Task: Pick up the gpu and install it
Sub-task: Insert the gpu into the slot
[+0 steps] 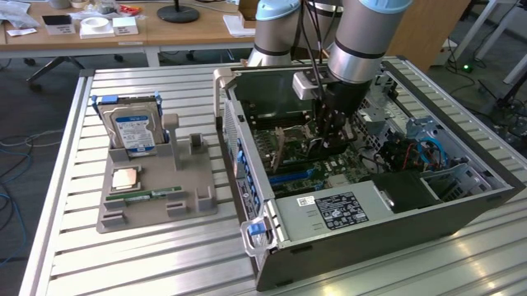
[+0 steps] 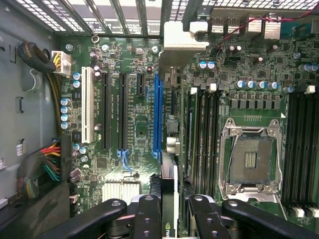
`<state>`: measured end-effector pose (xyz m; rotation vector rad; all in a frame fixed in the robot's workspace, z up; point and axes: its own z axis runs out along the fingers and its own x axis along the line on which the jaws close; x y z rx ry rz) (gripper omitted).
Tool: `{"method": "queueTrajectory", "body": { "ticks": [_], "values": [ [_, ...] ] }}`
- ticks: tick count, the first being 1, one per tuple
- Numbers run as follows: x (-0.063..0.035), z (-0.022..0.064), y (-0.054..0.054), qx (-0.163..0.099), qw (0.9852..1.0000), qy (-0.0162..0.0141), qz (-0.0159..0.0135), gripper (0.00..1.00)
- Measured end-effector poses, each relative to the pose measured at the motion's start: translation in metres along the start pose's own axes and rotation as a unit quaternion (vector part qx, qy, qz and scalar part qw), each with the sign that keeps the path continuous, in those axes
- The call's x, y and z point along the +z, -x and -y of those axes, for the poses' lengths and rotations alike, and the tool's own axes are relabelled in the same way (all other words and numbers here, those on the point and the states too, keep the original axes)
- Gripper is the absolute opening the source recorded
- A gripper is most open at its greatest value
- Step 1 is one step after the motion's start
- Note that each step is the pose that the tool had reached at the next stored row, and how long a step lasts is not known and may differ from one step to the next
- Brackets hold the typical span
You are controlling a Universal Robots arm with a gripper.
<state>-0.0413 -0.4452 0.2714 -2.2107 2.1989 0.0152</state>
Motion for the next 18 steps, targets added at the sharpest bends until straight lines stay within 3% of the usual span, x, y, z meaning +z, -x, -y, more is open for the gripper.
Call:
{"method": "queueTrajectory", "body": {
  "ticks": [18],
  "values": [
    [0.0007,-0.0077,-0.0004,0.0,1.0,0.0,0.0001,0.26]
  ]
}}
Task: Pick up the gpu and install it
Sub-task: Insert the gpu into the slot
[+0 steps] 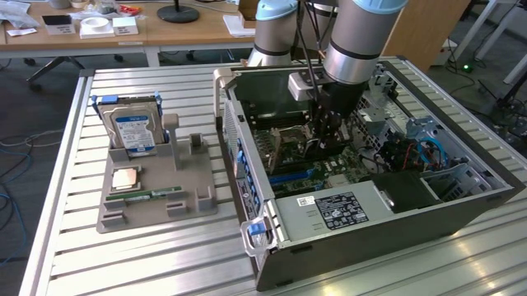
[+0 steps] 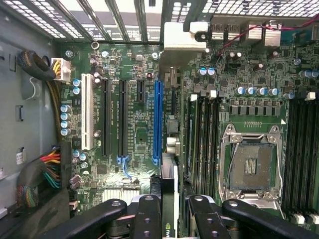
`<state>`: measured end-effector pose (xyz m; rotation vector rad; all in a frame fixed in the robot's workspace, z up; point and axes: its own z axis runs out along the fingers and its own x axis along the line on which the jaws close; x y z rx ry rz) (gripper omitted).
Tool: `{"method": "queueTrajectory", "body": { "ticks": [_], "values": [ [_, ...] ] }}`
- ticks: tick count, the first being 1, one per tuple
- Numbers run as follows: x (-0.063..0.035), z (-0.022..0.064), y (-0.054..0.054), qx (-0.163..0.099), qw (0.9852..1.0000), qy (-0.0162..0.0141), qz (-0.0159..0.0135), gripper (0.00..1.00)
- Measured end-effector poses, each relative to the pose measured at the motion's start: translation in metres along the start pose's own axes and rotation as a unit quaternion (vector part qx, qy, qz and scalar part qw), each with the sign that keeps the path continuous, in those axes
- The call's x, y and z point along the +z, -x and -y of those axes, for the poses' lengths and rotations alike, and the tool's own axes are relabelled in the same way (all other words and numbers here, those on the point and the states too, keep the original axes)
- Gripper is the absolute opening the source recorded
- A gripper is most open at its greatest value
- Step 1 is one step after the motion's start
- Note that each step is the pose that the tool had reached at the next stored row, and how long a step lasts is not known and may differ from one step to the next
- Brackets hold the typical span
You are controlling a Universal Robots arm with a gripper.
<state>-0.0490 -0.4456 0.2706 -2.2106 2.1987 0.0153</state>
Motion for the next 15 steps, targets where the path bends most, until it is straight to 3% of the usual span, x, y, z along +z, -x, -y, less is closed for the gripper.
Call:
{"method": "queueTrajectory", "body": {
  "ticks": [15],
  "values": [
    [0.0026,-0.0042,-0.0063,0.0,1.0,0.0,0.0001,0.26]
  ]
}}
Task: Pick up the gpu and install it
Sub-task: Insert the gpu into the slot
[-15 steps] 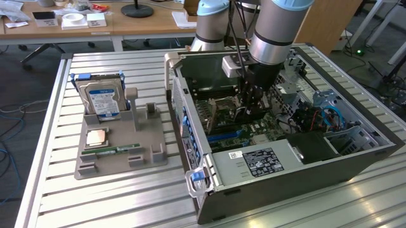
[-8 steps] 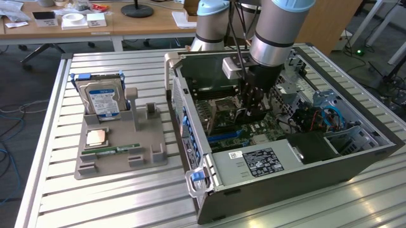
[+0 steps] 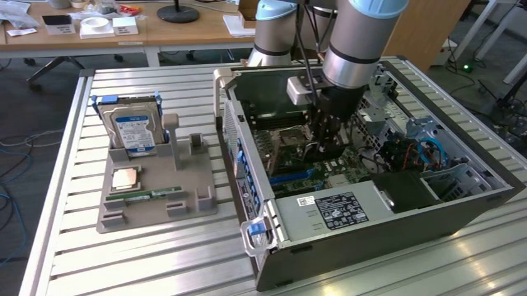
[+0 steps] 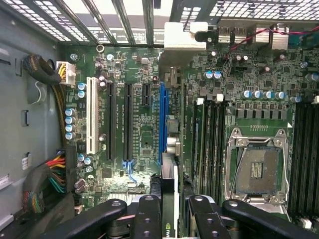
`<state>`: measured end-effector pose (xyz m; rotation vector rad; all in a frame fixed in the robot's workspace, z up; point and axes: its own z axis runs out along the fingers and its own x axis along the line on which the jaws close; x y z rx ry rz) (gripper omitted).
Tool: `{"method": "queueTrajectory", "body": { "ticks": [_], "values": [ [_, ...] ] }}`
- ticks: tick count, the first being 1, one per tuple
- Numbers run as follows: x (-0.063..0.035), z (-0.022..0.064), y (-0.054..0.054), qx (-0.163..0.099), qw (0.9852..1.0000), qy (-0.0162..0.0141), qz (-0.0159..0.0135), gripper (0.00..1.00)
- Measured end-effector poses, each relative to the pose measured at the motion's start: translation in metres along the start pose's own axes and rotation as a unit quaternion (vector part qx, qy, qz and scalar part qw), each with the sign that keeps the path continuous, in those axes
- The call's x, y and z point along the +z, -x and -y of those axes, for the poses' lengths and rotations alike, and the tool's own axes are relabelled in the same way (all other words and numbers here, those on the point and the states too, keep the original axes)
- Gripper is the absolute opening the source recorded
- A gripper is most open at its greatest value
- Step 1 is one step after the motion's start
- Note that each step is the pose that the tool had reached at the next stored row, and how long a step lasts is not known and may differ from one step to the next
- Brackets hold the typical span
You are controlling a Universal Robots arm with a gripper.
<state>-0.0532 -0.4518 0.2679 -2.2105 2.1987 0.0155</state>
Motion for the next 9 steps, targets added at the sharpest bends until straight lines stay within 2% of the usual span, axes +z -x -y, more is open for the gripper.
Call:
{"method": "queueTrajectory", "body": {
  "ticks": [9],
  "values": [
    [0.0013,-0.0072,-0.0014,0.0,1.0,0.0,-0.0001,0.26]
  ]
}}
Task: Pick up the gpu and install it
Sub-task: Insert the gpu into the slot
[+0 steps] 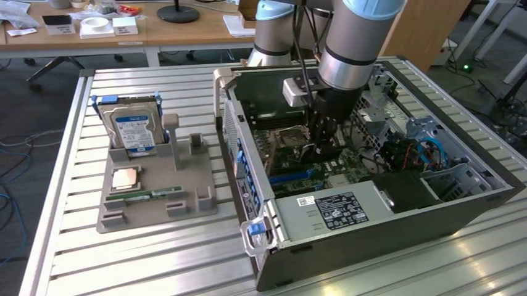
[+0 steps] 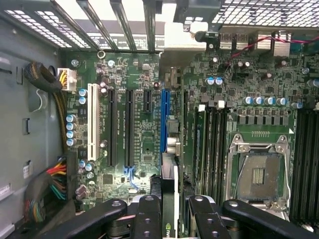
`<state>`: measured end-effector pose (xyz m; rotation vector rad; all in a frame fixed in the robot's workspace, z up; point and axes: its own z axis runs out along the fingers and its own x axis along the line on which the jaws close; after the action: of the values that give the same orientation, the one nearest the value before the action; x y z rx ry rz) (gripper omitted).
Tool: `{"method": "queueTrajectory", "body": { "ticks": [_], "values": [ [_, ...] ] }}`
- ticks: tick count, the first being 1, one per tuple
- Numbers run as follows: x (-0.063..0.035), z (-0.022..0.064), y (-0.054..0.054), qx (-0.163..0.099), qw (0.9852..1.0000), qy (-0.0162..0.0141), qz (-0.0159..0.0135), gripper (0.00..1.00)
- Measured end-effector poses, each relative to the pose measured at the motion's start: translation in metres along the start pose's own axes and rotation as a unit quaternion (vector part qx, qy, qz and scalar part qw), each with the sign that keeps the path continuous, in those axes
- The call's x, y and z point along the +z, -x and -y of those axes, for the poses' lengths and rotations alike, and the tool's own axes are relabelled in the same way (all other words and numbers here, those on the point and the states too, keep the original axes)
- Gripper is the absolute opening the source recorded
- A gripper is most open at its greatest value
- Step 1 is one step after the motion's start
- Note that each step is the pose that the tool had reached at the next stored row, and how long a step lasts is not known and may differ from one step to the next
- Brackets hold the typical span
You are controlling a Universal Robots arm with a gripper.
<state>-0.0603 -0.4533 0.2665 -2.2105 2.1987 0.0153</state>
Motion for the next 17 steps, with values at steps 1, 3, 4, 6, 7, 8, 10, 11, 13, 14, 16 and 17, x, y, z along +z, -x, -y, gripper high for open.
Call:
{"method": "queueTrajectory", "body": {
  "ticks": [1,3,4,6,7,8,10,11,13,14,16,17],
  "values": [
    [0.0004,-0.0006,-0.0001,0.0,1.0,0.0,0.0,0.26],
    [0.0014,-0.0017,-0.0003,0.0,1.0,0.0,0.0,0.26],
    [0.0017,-0.0023,-0.0003,0.0,1.0,0.0,0.0,0.26],
    [0.0023,-0.0035,-0.0004,0.0,1.0,0.0,0.0,0.26],
    [0.0024,-0.0042,-0.0004,0.0,1.0,0.0,0.0,0.26],
    [0.0025,-0.0049,-0.0005,0.0,1.0,0.0,0.0,0.26],
    [0.0025,-0.0059,-0.0007,0.0,1.0,0.0,0.0,0.26],
    [0.0026,-0.0063,-0.0009,0.0,1.0,0.0,0.0,0.26],
    [0.0027,-0.0069,-0.0011,0.0,1.0,0.0,0.0,0.26],
    [0.0027,-0.0072,-0.0011,0.0,1.0,0.0,0.0,0.26],
    [0.0028,-0.0081,-0.0013,0.0,1.0,0.0,0.0,0.26],
    [0.0028,-0.0085,-0.0014,0.0,1.0,0.0,0.0,0.26]
  ]
}}
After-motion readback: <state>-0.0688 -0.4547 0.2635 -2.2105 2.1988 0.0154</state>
